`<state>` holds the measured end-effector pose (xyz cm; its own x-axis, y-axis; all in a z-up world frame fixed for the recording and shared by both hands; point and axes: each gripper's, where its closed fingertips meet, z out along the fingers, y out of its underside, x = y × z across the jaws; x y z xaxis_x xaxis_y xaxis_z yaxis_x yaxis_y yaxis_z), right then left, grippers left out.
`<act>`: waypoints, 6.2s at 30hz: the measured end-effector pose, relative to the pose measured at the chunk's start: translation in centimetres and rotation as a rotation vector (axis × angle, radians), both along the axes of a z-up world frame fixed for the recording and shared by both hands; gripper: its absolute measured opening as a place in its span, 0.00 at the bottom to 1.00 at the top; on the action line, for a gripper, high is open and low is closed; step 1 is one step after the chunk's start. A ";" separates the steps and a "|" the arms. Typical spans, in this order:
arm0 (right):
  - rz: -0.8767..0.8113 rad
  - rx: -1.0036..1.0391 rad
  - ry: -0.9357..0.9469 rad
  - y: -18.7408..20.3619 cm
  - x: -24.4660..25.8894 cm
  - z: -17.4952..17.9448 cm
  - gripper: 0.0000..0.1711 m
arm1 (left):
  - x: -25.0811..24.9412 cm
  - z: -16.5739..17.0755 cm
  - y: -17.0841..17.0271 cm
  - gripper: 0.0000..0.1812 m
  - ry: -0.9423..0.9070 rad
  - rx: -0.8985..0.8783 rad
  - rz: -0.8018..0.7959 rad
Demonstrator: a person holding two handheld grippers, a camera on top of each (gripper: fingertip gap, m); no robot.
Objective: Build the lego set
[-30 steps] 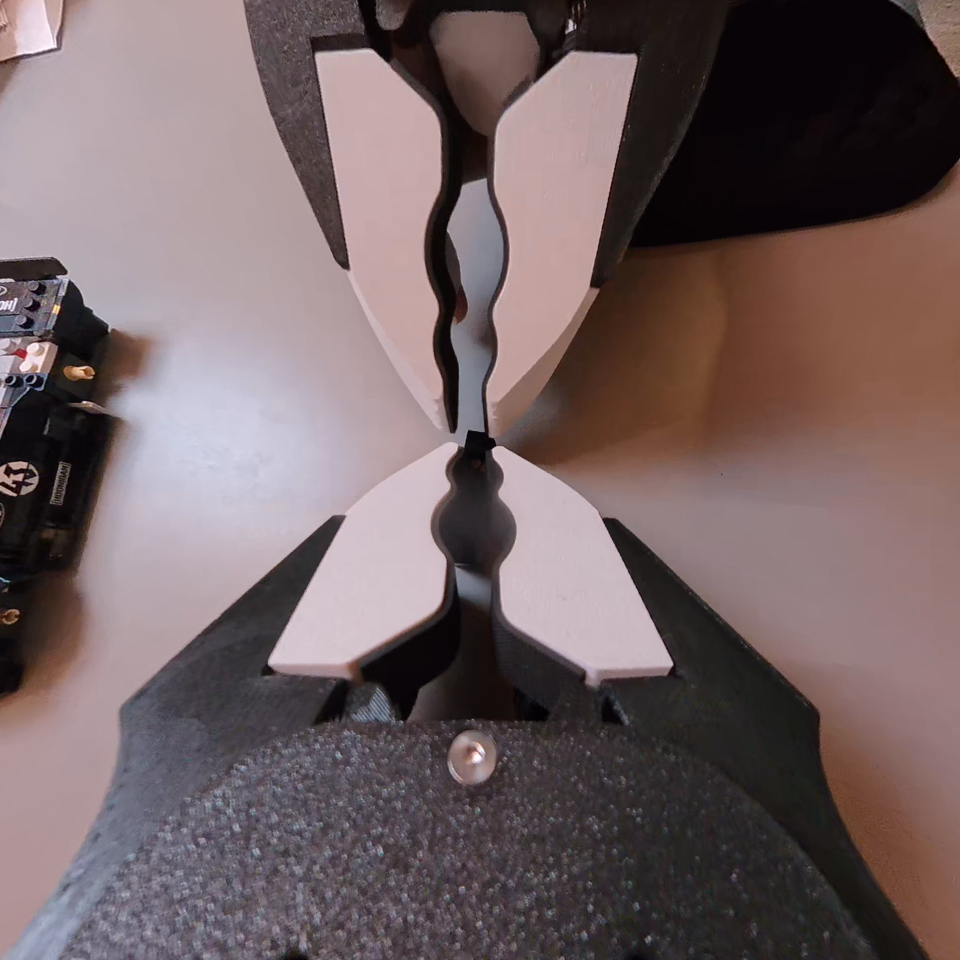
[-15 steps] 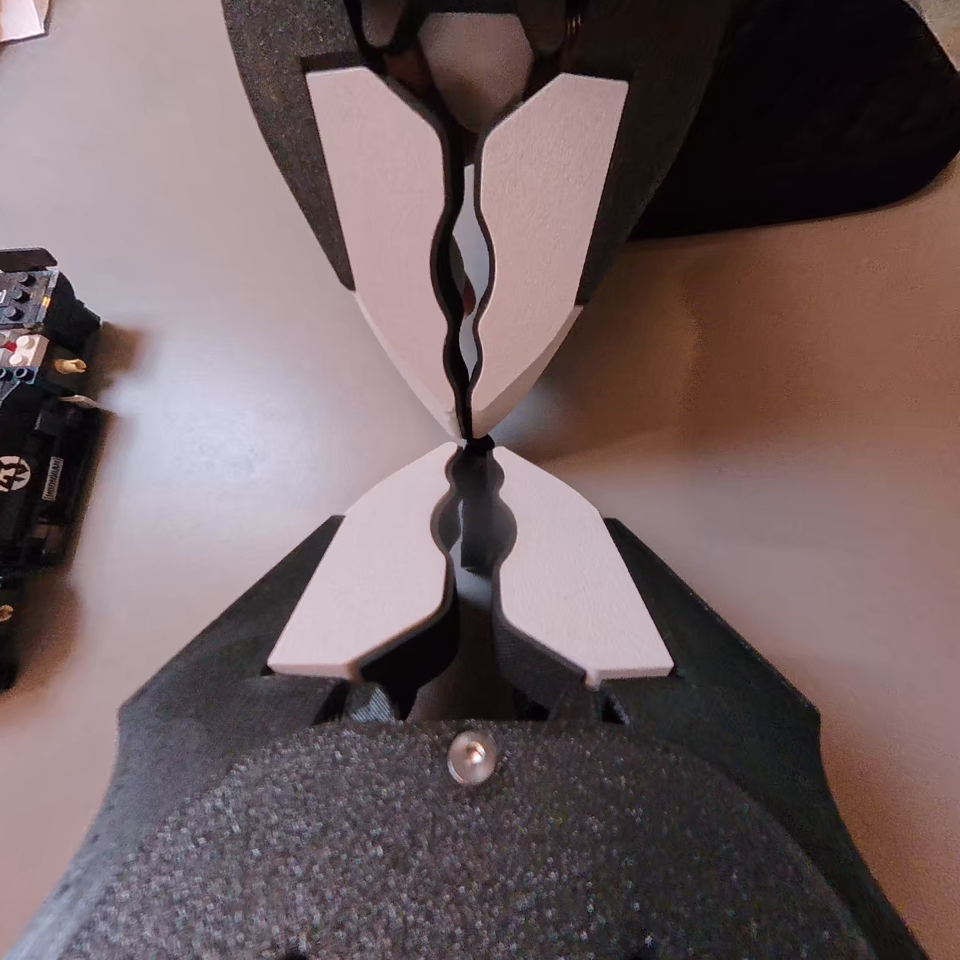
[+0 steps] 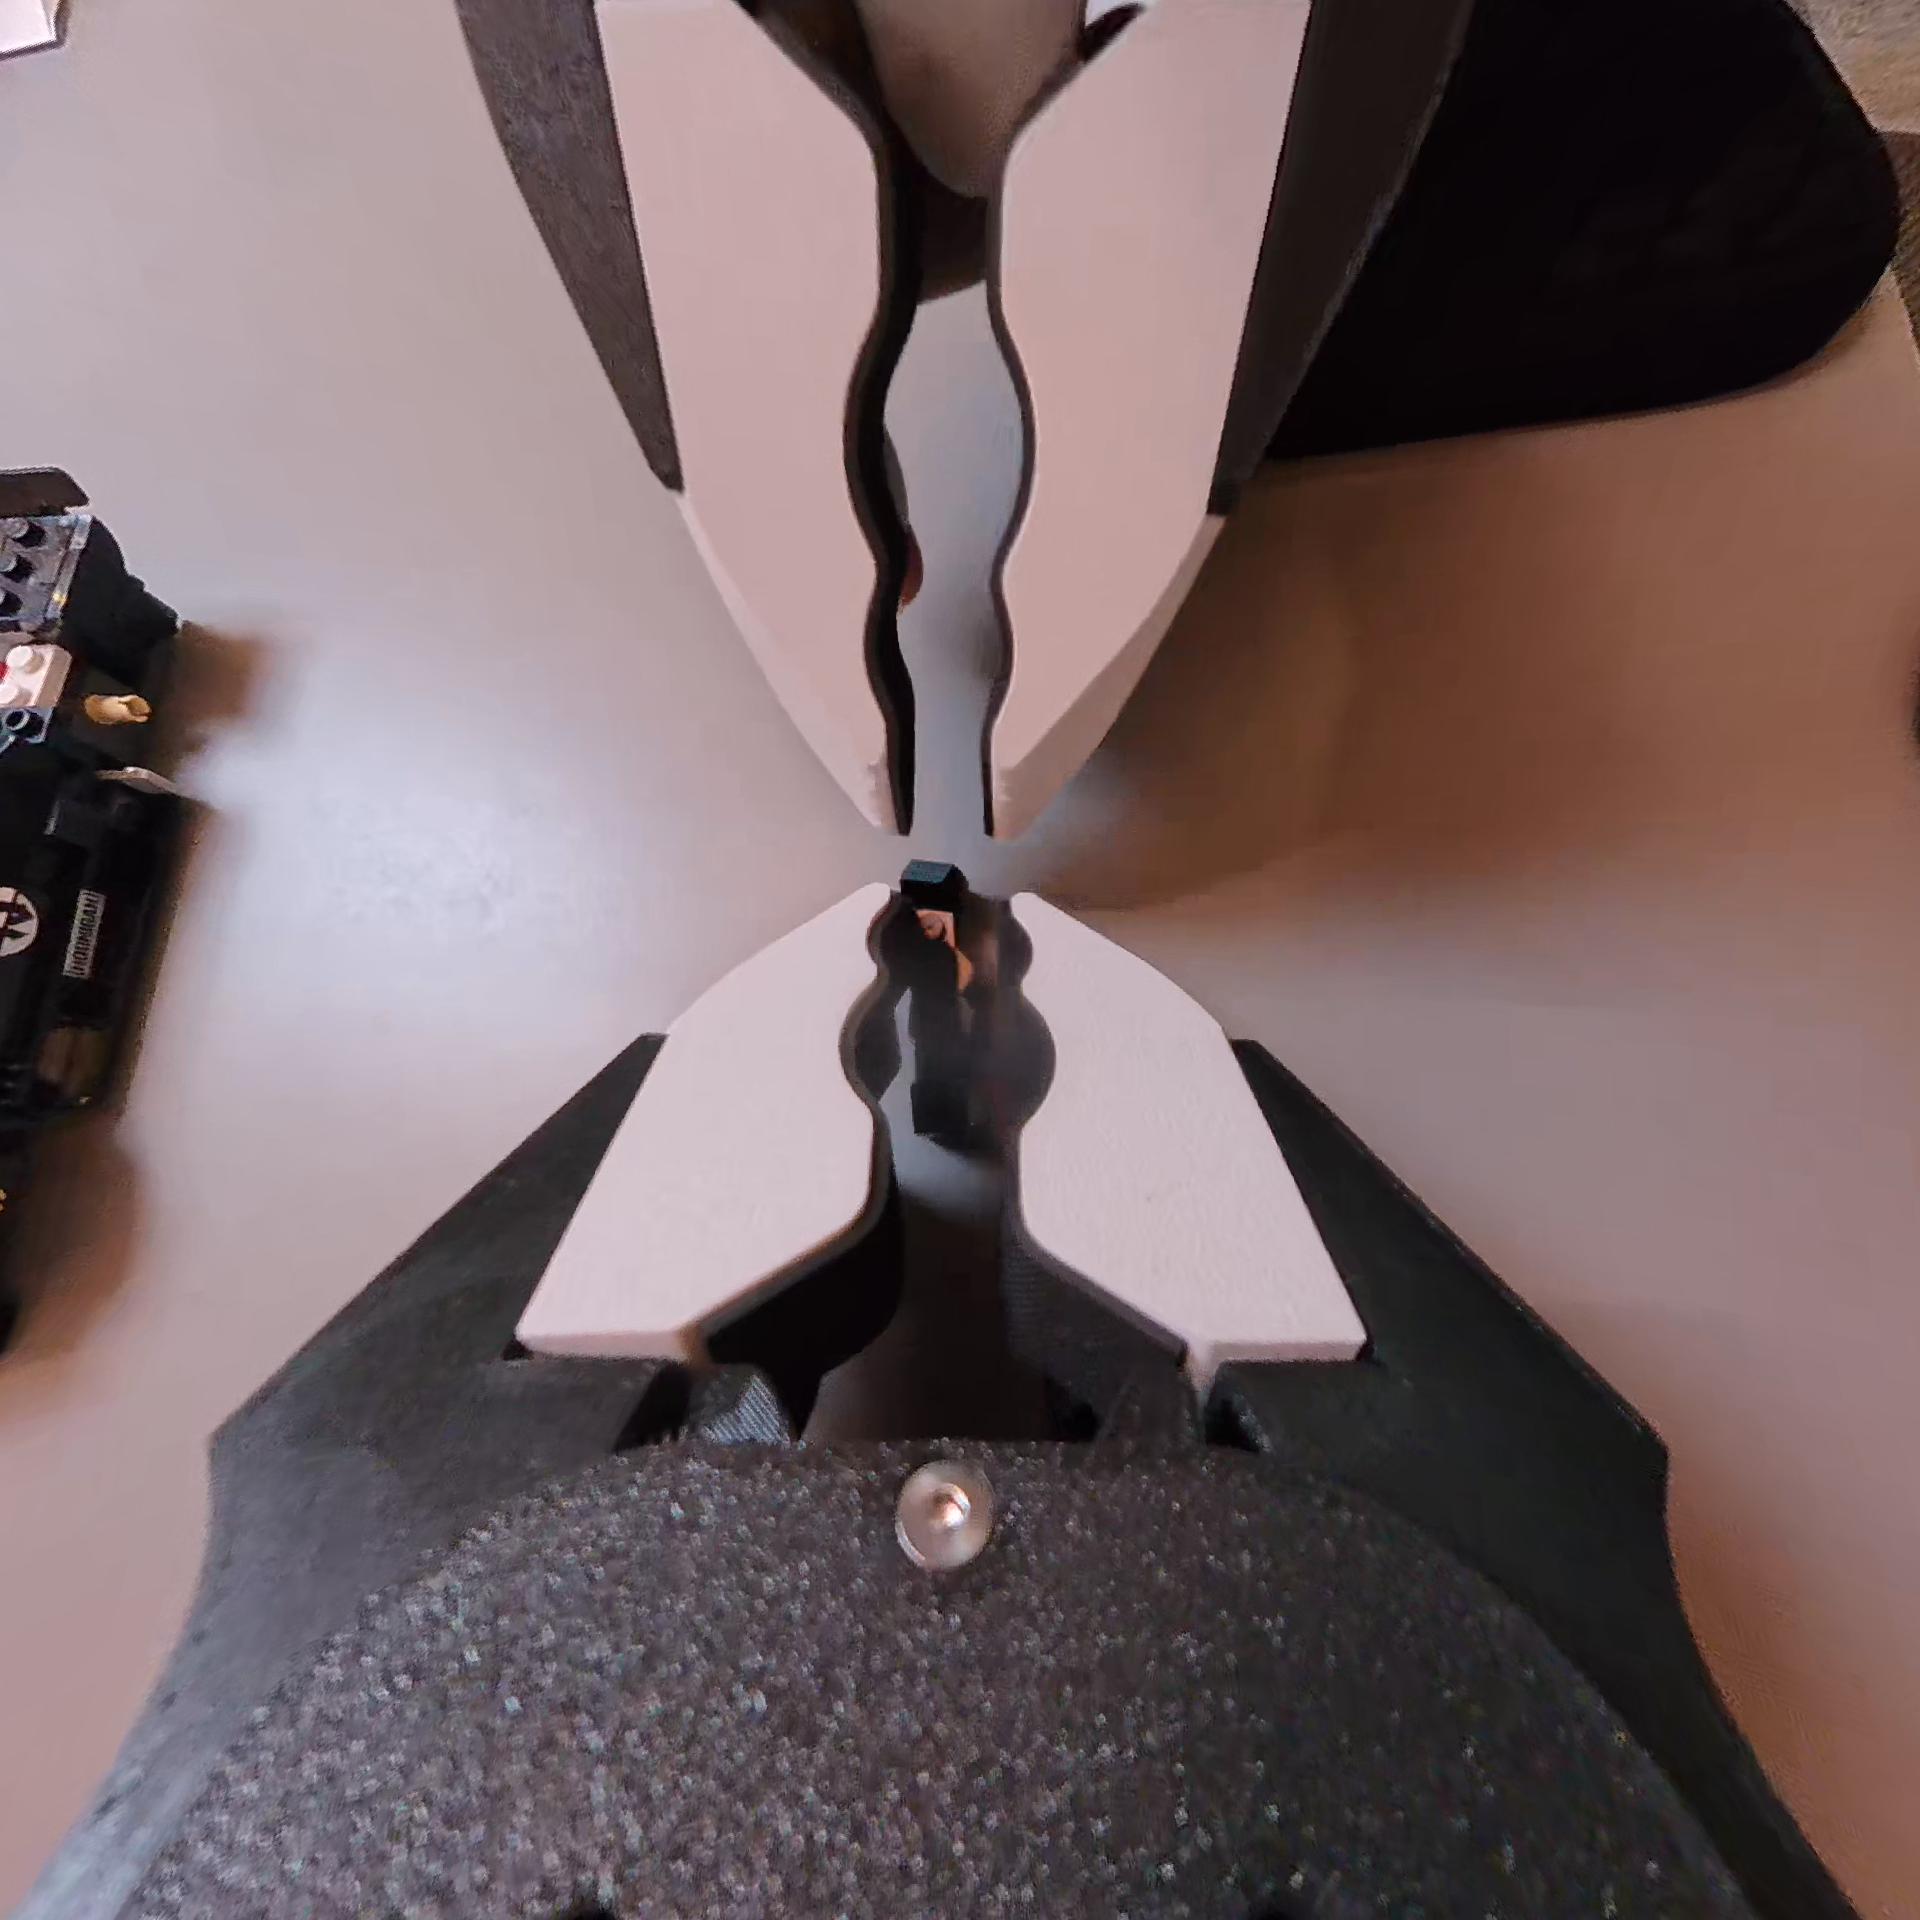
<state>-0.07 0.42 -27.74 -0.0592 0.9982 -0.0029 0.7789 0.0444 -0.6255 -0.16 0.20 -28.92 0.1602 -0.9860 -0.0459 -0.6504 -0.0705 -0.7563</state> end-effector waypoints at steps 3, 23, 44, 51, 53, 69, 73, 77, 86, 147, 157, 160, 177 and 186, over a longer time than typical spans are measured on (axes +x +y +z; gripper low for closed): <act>-0.011 0.001 0.000 0.0 -0.1 -0.4 0.07 | -0.2 0.0 -0.1 0.10 0.008 0.007 -0.002; -0.050 0.058 0.171 -0.3 -0.4 0.9 0.14 | -1.4 -0.4 0.2 0.07 0.043 -0.035 0.016; 0.149 0.653 0.461 -5.9 -1.7 9.5 0.11 | -1.1 10.4 -7.0 0.06 -0.470 -0.734 -0.383; 0.179 0.710 0.473 -7.2 -1.8 9.8 0.09 | -1.1 11.1 -7.9 0.06 -0.497 -0.818 -0.431; 0.168 0.711 0.495 -7.2 -1.7 10.1 0.09 | -1.1 11.4 -7.9 0.06 -0.522 -0.833 -0.432; 0.104 0.659 0.581 -6.8 -1.8 11.8 0.09 | -1.2 13.1 -7.2 0.07 -0.685 -0.934 -0.419; 0.079 0.574 0.603 -6.3 -1.6 11.8 0.09 | -0.7 13.4 -6.5 0.09 -0.722 -0.857 -0.352; 0.063 0.514 0.617 -5.8 -1.8 11.4 0.09 | -0.1 13.0 -6.5 0.07 -0.703 -0.859 -0.312; -0.026 0.442 0.659 -3.7 -2.0 10.7 0.09 | -0.2 12.6 -4.1 0.07 -0.835 -1.006 -0.177; -0.026 0.628 0.620 -1.6 -1.5 10.8 0.08 | -0.7 12.4 -1.5 0.07 -0.947 -1.063 -0.064; 0.001 0.620 0.626 -1.8 -1.2 11.0 0.07 | -0.6 12.4 -1.8 0.07 -0.938 -1.069 -0.075; 0.030 0.615 0.597 -1.9 -1.0 10.5 0.07 | -0.4 11.9 -2.0 0.07 -0.911 -1.084 -0.071; 0.046 0.641 0.553 -2.0 -1.5 10.4 0.10 | -0.4 11.6 -2.0 0.07 -0.867 -1.021 -0.053; 0.036 0.645 0.516 -1.7 -1.5 9.9 0.09 | -0.3 11.3 -1.6 0.07 -0.852 -1.010 -0.010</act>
<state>-1.57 -1.32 -17.80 0.0713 0.7919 0.6064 0.3923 0.5367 -0.7470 -0.50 -1.41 -17.67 -0.2347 -0.5284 0.8159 -0.0046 -0.8387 -0.5445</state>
